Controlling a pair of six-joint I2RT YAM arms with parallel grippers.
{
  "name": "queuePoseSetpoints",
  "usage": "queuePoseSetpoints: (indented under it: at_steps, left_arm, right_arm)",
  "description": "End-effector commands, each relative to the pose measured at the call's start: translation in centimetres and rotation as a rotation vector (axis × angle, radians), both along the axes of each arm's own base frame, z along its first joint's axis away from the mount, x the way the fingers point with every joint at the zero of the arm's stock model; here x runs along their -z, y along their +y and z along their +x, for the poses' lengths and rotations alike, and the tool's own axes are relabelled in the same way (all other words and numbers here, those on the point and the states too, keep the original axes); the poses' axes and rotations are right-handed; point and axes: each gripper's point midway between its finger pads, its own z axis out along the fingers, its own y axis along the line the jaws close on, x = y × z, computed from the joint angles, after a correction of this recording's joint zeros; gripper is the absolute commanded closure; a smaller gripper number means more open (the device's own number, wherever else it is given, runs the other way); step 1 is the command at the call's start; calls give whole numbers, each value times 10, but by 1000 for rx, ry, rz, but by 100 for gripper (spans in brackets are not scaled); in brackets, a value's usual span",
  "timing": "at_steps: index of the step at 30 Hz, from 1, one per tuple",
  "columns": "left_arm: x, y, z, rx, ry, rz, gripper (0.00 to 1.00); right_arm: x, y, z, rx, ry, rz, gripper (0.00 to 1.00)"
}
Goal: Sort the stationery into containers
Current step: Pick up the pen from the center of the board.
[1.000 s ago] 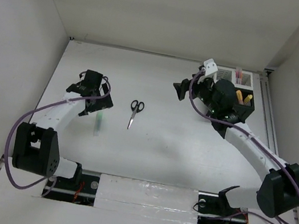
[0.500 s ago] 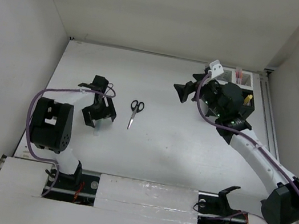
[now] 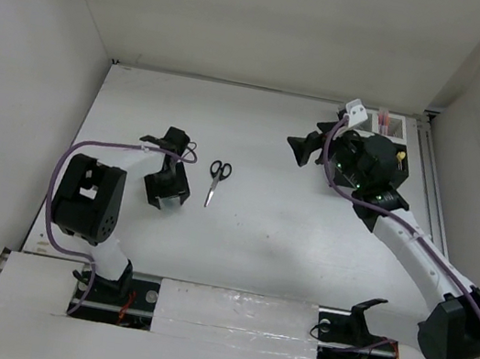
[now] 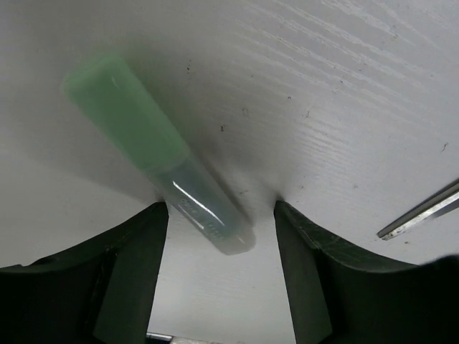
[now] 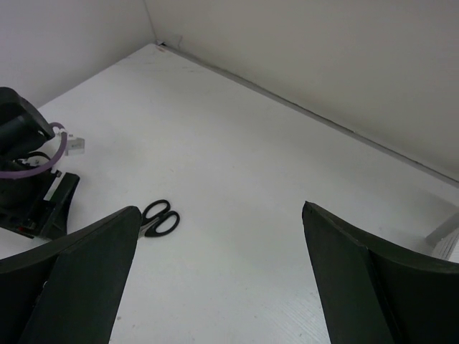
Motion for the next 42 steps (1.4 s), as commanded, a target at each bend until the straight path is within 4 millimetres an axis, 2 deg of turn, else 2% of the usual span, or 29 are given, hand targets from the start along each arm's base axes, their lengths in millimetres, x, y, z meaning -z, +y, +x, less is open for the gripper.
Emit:
queuePoseSetpoints:
  at_steps: [1,2,7,9,13,14,16,18,19,20,21,22,23,24,25,27,30,31,32,33,34,35,36,37,38,39,40,41,42]
  left_arm:
    - [10,3,-12,-34,67,19,44]
    - [8,3,-11,-34,58,17,48]
    - [9,6,-8,-47,43,34,57]
    - [15,6,-11,-57,60,37,62]
    - [30,2,-12,-64,75,15,97]
    - [33,1,-18,-63,91,7,100]
    - [33,-1,-12,-63,69,1,100]
    - [25,-6,-6,-48,23,-38,100]
    - [16,-8,3,-26,-19,-47,100]
    - [-1,-17,10,16,-85,-55,100]
    - [-18,-14,23,24,-159,0,100]
    - [-33,-16,30,48,-208,26,100]
    - [-47,-19,35,97,-253,58,100]
    - [-68,-27,32,141,-303,88,100]
    - [-92,-22,44,142,-381,166,100]
    - [-121,-32,41,217,-475,199,100]
    - [-144,-45,41,275,-584,168,100]
    - [-161,-53,43,287,-664,118,100]
    - [-161,-64,36,349,-669,51,100]
    - [-167,-72,34,383,-700,0,100]
    - [-191,-81,32,408,-790,-70,100]
    - [-196,-90,25,455,-806,-132,100]
    - [-209,-94,21,489,-845,-165,100]
    - [-217,-100,15,524,-875,-209,100]
    - [-239,-104,9,551,-956,-264,100]
    - [-241,-112,-1,592,-962,-324,100]
    - [-246,-116,-7,625,-974,-351,100]
    - [-256,-118,-12,650,-1004,-379,100]
    - [-252,-123,-17,674,-988,-406,100]
  right_arm:
    - [-24,-7,-4,-2,-62,43,0]
    - [-20,-7,-4,-2,-48,47,0]
    - [-25,-11,-7,-4,-66,54,0]
    - [-28,-9,-8,-14,-76,57,0]
    - [-23,-11,-8,-14,-62,60,0]
    - [-23,-11,-8,-14,-62,60,0]
    - [-26,-13,-6,-14,-74,64,0]
    - [-24,-8,-9,-49,-82,65,0]
    - [-22,-10,-8,-51,-80,73,0]
    - [-18,-6,-6,-67,-71,78,0]
    - [-17,-6,-4,-74,-53,100,0]
    - [-18,-4,-5,-117,-56,112,0]
    - [-10,1,-4,-146,-34,114,0]
    - [-10,1,-4,-158,-16,139,0]
    - [-19,4,-7,-189,-45,156,0]
    - [-16,11,-9,-206,-42,166,0]
    - [-26,24,-19,-233,-75,198,0]
    - [-32,28,-25,-243,-78,225,0]
    - [-48,29,-28,-241,-141,276,0]
    - [-46,38,-42,-272,-150,313,0]
    - [-53,43,-52,-305,-155,368,0]
    - [-67,45,-60,-335,-217,412,0]
    - [-70,54,-66,-356,-215,440,0]
    - [-64,60,-64,-360,-188,451,0]
    - [-68,67,-67,-383,-178,468,0]
    - [-70,81,-76,-425,-169,481,0]
    - [-80,89,-79,-452,-185,499,1]
    - [-76,101,-81,-478,-171,507,1]
    - [-82,108,-88,-512,-175,536,1]
